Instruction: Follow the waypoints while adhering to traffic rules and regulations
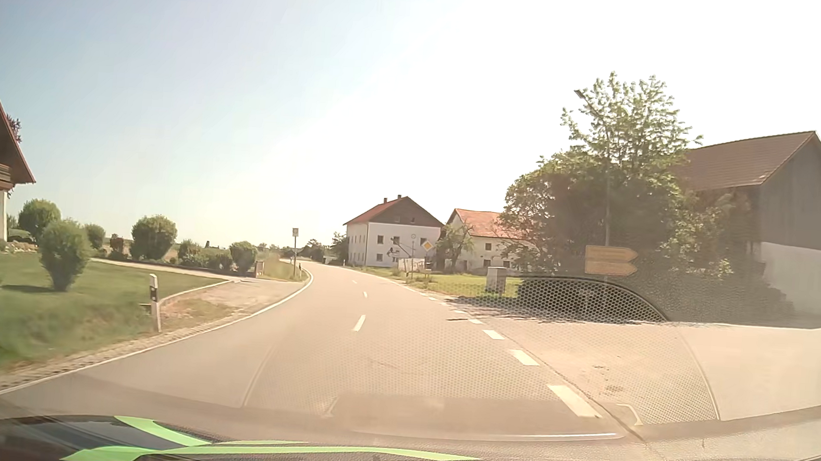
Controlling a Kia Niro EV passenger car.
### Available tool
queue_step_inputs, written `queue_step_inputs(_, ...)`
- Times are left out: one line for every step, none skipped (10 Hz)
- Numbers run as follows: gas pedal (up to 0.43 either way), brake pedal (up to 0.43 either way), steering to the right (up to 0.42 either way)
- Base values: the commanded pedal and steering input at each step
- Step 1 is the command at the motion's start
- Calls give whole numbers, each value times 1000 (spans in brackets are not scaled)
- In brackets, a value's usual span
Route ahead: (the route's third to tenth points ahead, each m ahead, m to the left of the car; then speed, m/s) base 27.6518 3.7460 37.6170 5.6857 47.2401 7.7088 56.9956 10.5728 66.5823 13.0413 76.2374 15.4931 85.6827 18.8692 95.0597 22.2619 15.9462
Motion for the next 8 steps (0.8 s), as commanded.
queue_step_inputs(197, 0, -24)
queue_step_inputs(197, 0, -27)
queue_step_inputs(197, 0, -30)
queue_step_inputs(197, 0, -34)
queue_step_inputs(209, 0, -37)
queue_step_inputs(209, 0, -38)
queue_step_inputs(209, 0, -38)
queue_step_inputs(209, 0, -38)
